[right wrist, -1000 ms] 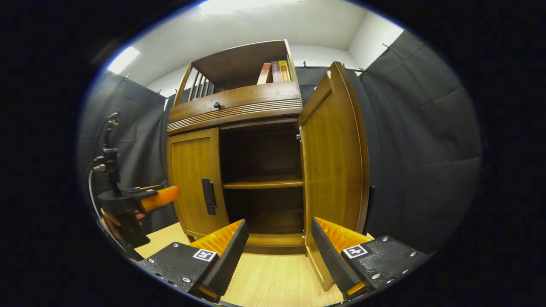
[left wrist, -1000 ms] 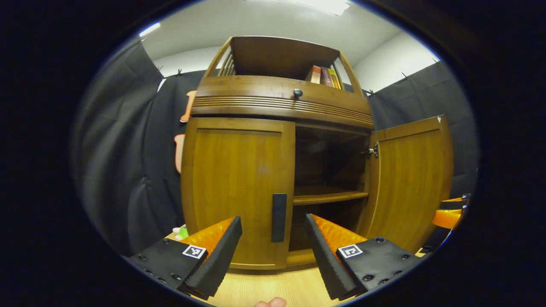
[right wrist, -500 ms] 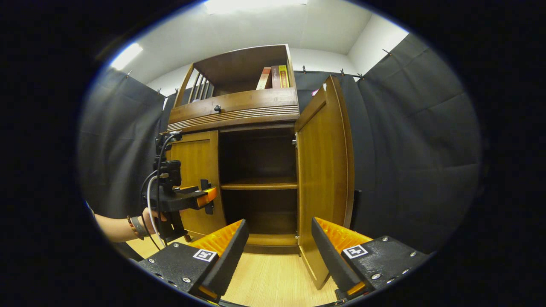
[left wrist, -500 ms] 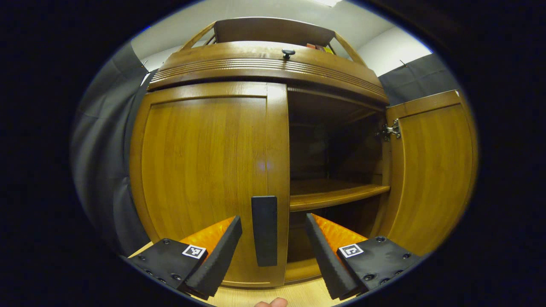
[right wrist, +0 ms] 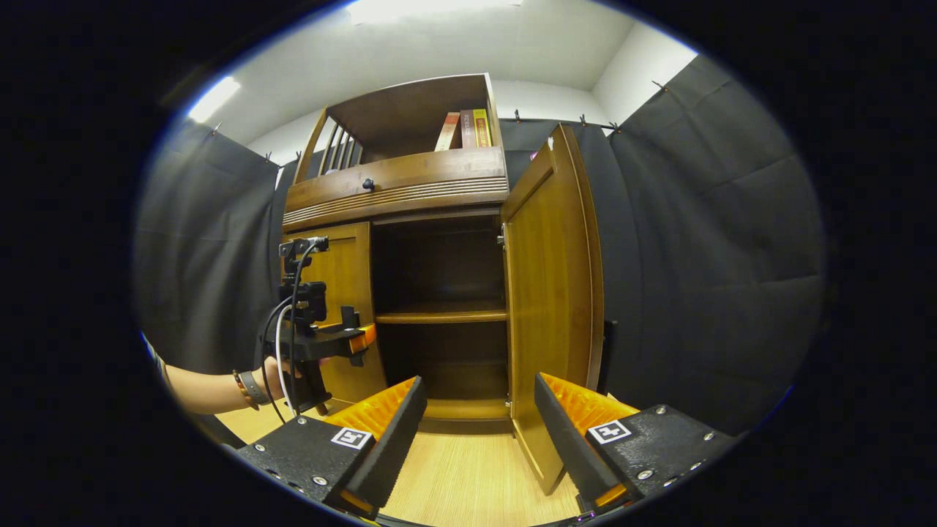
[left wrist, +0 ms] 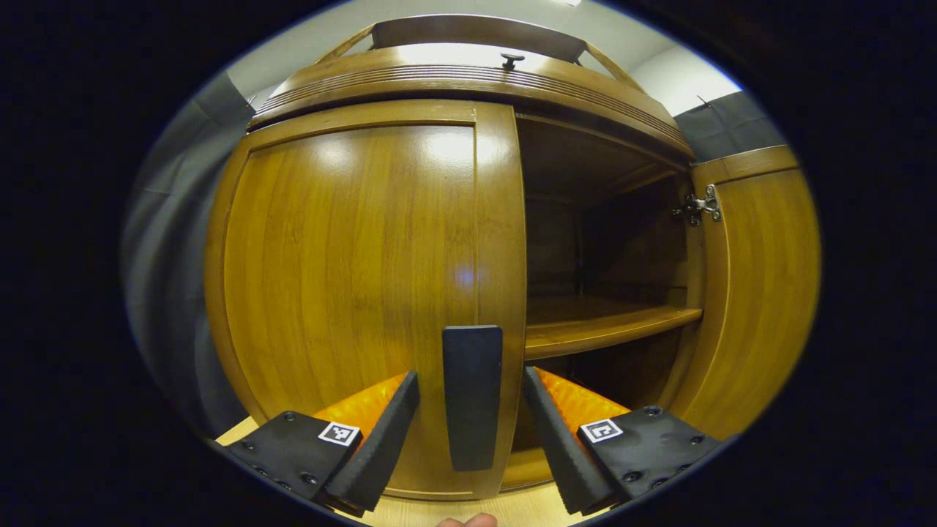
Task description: Open the right door of the double-door shoe cabinet with the right hand, and open the left door with the left hand.
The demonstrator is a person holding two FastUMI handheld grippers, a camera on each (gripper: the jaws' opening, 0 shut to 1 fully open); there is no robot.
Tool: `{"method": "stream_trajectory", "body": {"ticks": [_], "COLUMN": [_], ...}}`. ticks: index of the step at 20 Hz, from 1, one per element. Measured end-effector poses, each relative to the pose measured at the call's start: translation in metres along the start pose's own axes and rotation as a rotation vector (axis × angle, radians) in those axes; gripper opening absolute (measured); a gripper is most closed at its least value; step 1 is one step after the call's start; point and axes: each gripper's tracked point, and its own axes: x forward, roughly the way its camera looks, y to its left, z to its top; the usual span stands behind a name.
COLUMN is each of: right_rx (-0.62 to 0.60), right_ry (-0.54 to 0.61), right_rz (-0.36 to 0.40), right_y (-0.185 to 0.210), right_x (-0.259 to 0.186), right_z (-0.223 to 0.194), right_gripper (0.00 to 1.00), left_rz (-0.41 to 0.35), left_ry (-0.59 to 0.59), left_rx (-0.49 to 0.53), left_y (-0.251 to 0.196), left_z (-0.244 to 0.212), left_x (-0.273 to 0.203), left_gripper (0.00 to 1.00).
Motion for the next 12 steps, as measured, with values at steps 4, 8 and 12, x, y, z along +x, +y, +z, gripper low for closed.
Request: {"method": "stream_trajectory", "body": {"ticks": [4,8,12], "right_rx": [0.001,0.005,0.014], "right_ry": [0.016,0.039,0.05], "right_rz": [0.002,0.004,0.005], "right_y": [0.004,0.006,0.009], "right_x": [-0.002,-0.003,-0.01], "right_z": [-0.007,-0.017,-0.021], "right_gripper": [1.0,1.0,0.92], "left_rz": [0.022,-0.015,-0.048], "left_ry": [-0.007,-0.002,0.001], "left_rx": [-0.011,-0.024,-0.024], "left_y": [0.009,0.002,-0.005], "left_z": [0.003,0.002,0.002], "left_x": [0.0,0.0,0.0], "left_gripper": [0.94,0.76,0.41]}}
